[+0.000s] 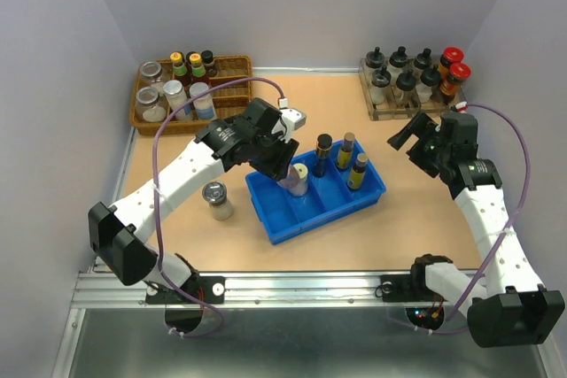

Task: Organize the condiment bottles

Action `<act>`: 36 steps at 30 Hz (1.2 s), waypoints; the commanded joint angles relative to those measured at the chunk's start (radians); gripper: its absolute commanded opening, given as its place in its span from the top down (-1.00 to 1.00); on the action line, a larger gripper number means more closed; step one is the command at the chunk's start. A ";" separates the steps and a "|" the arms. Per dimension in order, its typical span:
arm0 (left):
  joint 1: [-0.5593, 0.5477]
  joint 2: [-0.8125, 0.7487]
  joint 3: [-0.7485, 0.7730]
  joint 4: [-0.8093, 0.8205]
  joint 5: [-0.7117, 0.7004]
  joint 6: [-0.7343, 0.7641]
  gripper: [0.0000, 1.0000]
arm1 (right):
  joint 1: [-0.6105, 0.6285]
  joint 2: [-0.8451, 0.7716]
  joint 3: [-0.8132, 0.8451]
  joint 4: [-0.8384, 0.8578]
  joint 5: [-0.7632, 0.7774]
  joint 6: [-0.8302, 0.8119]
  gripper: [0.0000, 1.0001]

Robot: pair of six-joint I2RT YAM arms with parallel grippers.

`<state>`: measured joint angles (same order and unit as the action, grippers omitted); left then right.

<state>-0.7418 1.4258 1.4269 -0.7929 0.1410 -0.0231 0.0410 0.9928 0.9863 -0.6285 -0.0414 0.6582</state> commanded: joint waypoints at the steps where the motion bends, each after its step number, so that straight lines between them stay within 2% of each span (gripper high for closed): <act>1: -0.018 0.002 0.049 -0.040 -0.050 -0.003 1.00 | 0.003 -0.023 0.015 0.010 0.000 -0.015 -1.00; 13: -0.113 -0.012 0.102 -0.055 0.137 0.051 1.00 | 0.003 -0.019 0.008 0.012 0.002 -0.012 -1.00; 16: -0.146 0.024 0.083 -0.052 0.111 0.051 1.00 | 0.003 -0.020 0.008 0.012 0.003 -0.012 -1.00; 19: -0.157 0.068 0.073 -0.045 0.025 0.043 1.00 | 0.005 -0.025 0.006 0.010 0.008 -0.012 -1.00; 27: -0.182 0.197 0.066 -0.014 -0.050 0.048 1.00 | 0.003 -0.031 0.002 0.010 0.011 -0.006 -1.00; 36: -0.192 0.272 0.079 0.040 -0.127 0.038 1.00 | 0.003 -0.028 0.002 0.012 0.011 -0.003 -1.00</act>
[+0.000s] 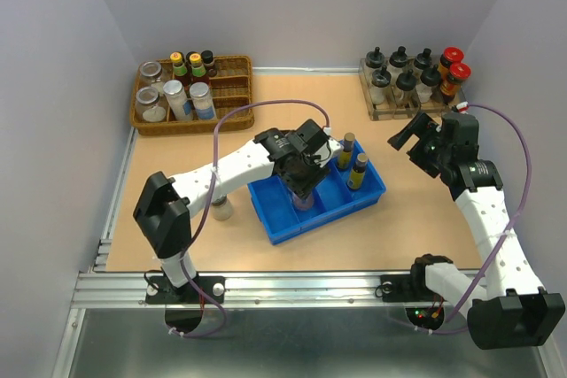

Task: Organize the condiment bottles

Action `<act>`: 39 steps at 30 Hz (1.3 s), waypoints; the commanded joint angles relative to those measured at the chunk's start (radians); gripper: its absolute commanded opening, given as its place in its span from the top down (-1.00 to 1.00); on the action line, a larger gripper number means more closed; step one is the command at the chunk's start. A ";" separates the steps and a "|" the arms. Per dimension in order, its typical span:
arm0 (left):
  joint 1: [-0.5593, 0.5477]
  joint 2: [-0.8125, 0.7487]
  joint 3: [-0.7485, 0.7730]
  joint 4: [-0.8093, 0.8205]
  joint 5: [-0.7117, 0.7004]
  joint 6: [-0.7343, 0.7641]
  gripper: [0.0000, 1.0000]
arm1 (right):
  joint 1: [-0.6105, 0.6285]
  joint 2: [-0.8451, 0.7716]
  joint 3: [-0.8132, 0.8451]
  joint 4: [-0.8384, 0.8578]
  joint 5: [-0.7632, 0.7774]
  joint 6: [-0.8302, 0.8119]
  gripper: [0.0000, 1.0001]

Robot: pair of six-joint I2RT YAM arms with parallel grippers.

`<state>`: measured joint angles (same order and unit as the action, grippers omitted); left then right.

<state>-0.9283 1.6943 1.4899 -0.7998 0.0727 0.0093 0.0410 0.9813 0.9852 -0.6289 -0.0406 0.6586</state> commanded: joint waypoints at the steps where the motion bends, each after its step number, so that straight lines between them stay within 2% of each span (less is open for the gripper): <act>1: -0.006 0.014 0.020 0.050 -0.063 0.008 1.00 | 0.003 -0.015 0.004 0.012 0.010 -0.004 -1.00; 6: -0.006 0.062 0.038 0.050 -0.123 0.001 1.00 | 0.003 -0.012 0.007 0.012 0.013 -0.004 -1.00; 12: -0.007 0.082 0.070 0.053 -0.114 0.003 1.00 | 0.003 -0.006 0.013 0.012 0.013 -0.004 -1.00; 14: -0.010 0.068 0.082 0.053 -0.091 0.006 0.70 | 0.003 -0.004 0.013 0.012 0.015 -0.004 -1.00; 15: -0.010 0.062 0.084 0.056 -0.083 0.006 0.36 | 0.003 -0.004 0.013 0.012 0.015 -0.005 -1.00; 17: -0.010 0.044 0.086 0.056 -0.077 0.006 0.10 | 0.003 -0.003 0.015 0.012 0.015 -0.004 -1.00; 18: -0.010 0.038 0.086 0.056 -0.077 0.004 -0.20 | 0.003 -0.001 0.013 0.012 0.015 -0.004 -1.00; 23: -0.010 -0.005 0.082 0.057 -0.048 -0.005 -0.54 | 0.003 0.007 0.017 0.012 0.013 -0.004 -1.00; 25: -0.010 -0.019 0.082 0.060 -0.044 -0.014 -0.75 | 0.003 0.007 0.017 0.012 0.013 -0.004 -1.00; 28: -0.010 -0.041 0.102 0.054 -0.056 -0.051 -0.87 | 0.003 0.005 0.017 0.012 0.011 -0.007 -1.00; 31: -0.007 -0.099 0.125 0.057 -0.126 -0.094 -0.90 | 0.003 0.002 0.017 0.012 0.011 -0.010 -1.00; 35: 0.023 -0.163 0.148 0.019 -0.290 -0.196 -0.97 | 0.003 -0.004 0.012 0.012 0.008 -0.011 -1.00; 37: 0.057 -0.208 0.110 -0.009 -0.329 -0.271 -0.97 | 0.003 -0.004 0.010 0.012 0.007 -0.011 -1.00; 39: 0.153 -0.243 0.054 -0.019 -0.344 -0.322 -0.97 | 0.005 -0.006 0.009 0.012 0.004 -0.011 -1.00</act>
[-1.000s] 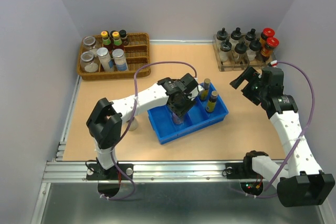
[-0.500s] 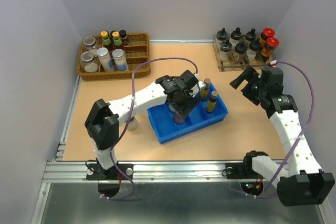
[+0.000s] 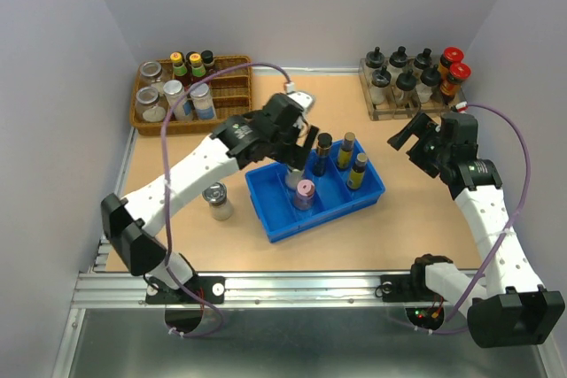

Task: Organize the condiment bottles

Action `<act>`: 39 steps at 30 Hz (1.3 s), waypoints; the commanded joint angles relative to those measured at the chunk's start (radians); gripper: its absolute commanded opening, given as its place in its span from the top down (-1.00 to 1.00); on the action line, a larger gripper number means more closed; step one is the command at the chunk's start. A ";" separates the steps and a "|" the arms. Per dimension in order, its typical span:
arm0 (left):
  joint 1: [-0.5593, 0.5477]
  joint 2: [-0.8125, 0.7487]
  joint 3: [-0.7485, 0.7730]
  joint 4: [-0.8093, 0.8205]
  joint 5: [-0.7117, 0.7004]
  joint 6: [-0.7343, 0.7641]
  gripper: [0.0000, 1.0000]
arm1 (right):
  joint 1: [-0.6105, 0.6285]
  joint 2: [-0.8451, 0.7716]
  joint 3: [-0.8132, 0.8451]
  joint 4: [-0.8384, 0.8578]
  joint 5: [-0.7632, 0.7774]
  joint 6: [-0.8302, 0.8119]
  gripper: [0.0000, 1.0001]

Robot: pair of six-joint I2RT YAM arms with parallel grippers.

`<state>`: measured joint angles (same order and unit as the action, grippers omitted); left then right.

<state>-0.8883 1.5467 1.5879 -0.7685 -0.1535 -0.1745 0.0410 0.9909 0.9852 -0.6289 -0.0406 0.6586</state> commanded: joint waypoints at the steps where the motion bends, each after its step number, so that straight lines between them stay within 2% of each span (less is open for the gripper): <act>1: 0.159 -0.120 -0.083 -0.042 -0.104 -0.154 -0.97 | 0.003 -0.012 0.009 0.012 0.002 -0.011 -1.00; 2: 0.234 -0.169 -0.156 -0.035 -0.086 -0.183 -0.97 | 0.003 -0.014 0.009 0.012 0.001 -0.013 -1.00; 5: 0.355 -0.243 -0.265 -0.034 -0.093 -0.207 -0.97 | 0.005 -0.017 0.004 0.012 -0.002 -0.014 -1.00; 9: 0.416 -0.267 -0.383 -0.064 -0.101 -0.218 -0.97 | 0.003 -0.009 0.003 0.015 -0.015 -0.017 -1.00; 19: 0.451 -0.330 -0.545 -0.058 -0.044 -0.244 -0.97 | 0.003 -0.006 -0.013 0.015 -0.030 -0.019 -1.00; 29: 0.462 -0.358 -0.603 -0.041 -0.011 -0.240 -0.95 | 0.003 0.003 -0.030 0.028 -0.039 -0.014 -1.00; 36: 0.463 -0.356 -0.611 -0.035 0.006 -0.238 -0.39 | 0.003 -0.001 -0.034 0.031 -0.036 -0.016 -1.00; 37: 0.463 -0.358 -0.606 -0.038 0.005 -0.238 -0.16 | 0.003 0.000 -0.034 0.032 -0.036 -0.016 -1.00; 39: 0.465 -0.358 -0.597 -0.045 0.003 -0.238 0.16 | 0.003 0.002 -0.037 0.032 -0.038 -0.016 -1.00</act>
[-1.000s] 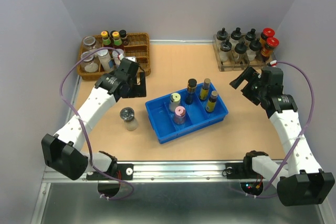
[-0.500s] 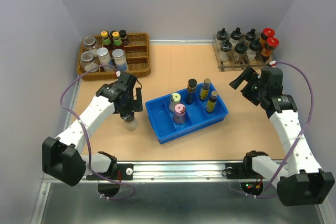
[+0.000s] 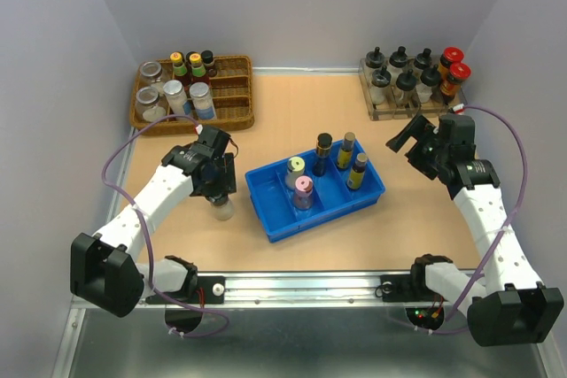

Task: Organize the condiment bottles

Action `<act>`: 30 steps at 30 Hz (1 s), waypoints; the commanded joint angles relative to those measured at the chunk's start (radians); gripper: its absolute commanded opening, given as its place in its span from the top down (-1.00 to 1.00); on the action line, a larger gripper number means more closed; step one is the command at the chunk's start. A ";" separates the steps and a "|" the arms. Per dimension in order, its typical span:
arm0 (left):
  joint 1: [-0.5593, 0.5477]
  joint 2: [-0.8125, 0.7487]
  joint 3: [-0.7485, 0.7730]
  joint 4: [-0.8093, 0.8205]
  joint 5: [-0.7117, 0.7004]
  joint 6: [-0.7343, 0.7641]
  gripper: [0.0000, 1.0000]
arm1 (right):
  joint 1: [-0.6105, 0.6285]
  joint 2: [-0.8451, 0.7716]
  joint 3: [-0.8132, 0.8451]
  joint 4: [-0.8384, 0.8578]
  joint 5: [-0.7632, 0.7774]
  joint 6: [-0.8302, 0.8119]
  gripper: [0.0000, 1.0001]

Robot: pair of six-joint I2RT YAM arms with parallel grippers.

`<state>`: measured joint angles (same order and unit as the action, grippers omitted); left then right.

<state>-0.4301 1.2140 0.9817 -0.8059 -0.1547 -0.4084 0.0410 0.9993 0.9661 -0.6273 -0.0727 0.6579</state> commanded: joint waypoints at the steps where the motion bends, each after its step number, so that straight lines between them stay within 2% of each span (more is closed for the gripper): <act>1: 0.005 -0.027 0.015 -0.021 0.006 -0.004 0.56 | 0.003 -0.007 -0.018 0.032 -0.006 -0.014 -1.00; 3: 0.005 -0.033 0.051 -0.044 -0.017 -0.009 1.00 | 0.005 -0.005 -0.018 0.032 -0.007 -0.014 -1.00; 9: 0.007 -0.034 0.287 -0.076 -0.177 -0.024 1.00 | 0.003 -0.002 -0.015 0.034 -0.007 -0.012 -1.00; 10: 0.007 -0.030 0.319 -0.056 -0.175 -0.017 1.00 | 0.003 -0.004 -0.014 0.034 -0.007 -0.012 -1.00; 14: 0.005 0.017 0.467 -0.033 -0.015 0.074 1.00 | 0.003 -0.007 -0.006 0.034 -0.001 -0.012 -1.00; 19: -0.021 0.044 0.480 -0.032 0.150 0.178 1.00 | 0.003 -0.014 -0.007 0.034 0.005 -0.007 -1.00; 21: -0.064 0.045 0.476 -0.023 0.197 0.198 1.00 | 0.005 -0.014 -0.009 0.034 0.004 -0.004 -1.00; 27: -0.183 0.099 0.491 -0.003 0.198 0.233 1.00 | 0.003 -0.008 0.000 0.034 0.001 -0.001 -1.00; 30: -0.208 0.130 0.486 0.014 0.184 0.238 1.00 | 0.003 -0.014 0.002 0.034 0.004 0.000 -1.00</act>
<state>-0.6170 1.3373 1.4479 -0.8547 0.0250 -0.2066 0.0410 1.0016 0.9661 -0.6250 -0.0731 0.6590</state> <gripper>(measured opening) 0.731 0.998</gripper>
